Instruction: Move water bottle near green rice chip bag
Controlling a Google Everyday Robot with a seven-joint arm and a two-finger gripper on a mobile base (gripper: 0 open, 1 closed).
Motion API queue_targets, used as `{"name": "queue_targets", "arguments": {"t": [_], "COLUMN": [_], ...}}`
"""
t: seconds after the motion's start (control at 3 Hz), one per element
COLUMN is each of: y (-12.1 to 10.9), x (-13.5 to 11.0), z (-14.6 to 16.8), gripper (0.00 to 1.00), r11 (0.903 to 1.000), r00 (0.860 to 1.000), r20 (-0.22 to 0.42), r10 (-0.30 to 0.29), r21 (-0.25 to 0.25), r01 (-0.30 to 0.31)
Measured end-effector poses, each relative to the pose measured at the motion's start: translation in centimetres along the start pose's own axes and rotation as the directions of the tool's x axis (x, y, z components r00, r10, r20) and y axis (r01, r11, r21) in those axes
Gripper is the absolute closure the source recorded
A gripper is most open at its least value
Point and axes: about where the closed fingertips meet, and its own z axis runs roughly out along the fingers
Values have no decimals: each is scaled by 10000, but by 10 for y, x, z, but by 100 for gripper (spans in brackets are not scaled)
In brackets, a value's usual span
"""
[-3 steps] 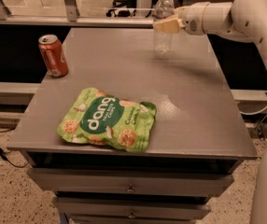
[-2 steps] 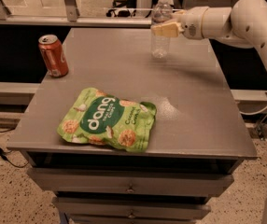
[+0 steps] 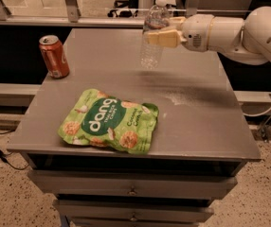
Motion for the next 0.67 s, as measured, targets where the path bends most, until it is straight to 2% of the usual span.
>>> {"name": "queue_targets", "arguments": {"t": [0.33, 0.67], "y": [45, 74], "x": [-25, -27], "z": [-14, -31], "gripper": [100, 100], "r11": [9958, 9876], "r00": [9997, 9988], "r20": [140, -257], "r10": [-222, -417], "r21": [-882, -1525], "r01": [233, 374]}}
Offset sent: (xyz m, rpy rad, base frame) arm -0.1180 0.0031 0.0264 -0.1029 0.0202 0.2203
